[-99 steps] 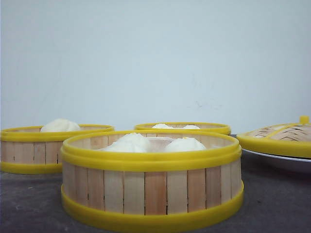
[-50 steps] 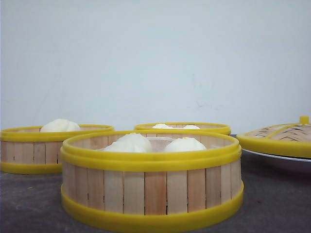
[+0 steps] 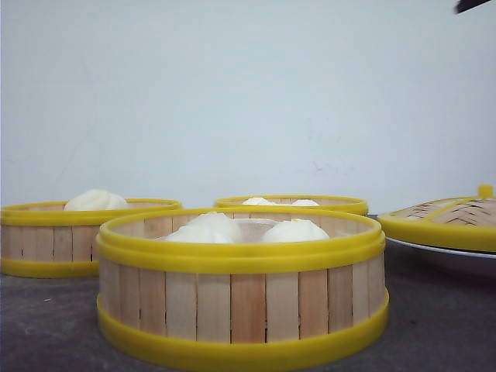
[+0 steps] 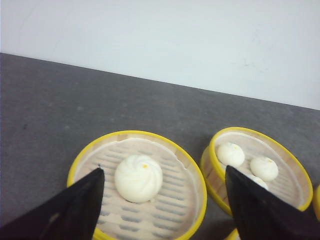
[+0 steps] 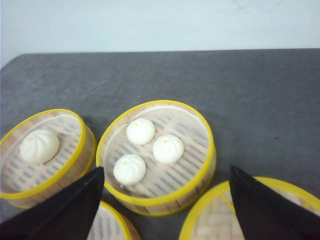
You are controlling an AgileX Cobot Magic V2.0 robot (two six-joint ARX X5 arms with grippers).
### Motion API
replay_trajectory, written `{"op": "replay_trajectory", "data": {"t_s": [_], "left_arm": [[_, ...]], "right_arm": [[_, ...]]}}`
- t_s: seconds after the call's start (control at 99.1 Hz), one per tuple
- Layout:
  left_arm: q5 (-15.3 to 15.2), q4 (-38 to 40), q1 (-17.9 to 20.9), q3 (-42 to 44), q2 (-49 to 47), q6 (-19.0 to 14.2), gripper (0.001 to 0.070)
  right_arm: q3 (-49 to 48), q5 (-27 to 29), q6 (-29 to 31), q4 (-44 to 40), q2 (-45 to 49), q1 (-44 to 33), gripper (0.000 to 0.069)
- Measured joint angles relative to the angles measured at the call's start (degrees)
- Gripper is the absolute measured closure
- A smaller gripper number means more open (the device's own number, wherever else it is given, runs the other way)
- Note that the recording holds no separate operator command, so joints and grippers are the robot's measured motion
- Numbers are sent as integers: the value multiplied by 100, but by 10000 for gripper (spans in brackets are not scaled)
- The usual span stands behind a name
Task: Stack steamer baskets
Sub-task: 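Reach the right gripper down and grasp the rim of a bun-filled basket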
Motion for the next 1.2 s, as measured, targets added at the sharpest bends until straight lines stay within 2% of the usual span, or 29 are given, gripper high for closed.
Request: {"op": "replay_trajectory", "data": {"t_s": [0.182,0.394,0.555,0.706,0.938,1.201], "left_arm": [[175,-4,-214,0,0,0,241],[177,-17,-459,0,0,0,241],[179,-120,-619,0,0,0,241],[179,-142,-745,0,0,0,241],[179,-179,-852,0,0,0,241],[179,-315,-852,0,0,0,241]], "right_arm": [[1023,2,-11,-385,1495,101,208],[2221,0,-48,-990,3274,138,208],[2791,98,-48,-1211,4260,149,208],[2855,444,-48,-1143,4723,216,218],[2863,455,-48,-986,5278,225,240],[2863,479,-46,-861,5576,240,399]]}}
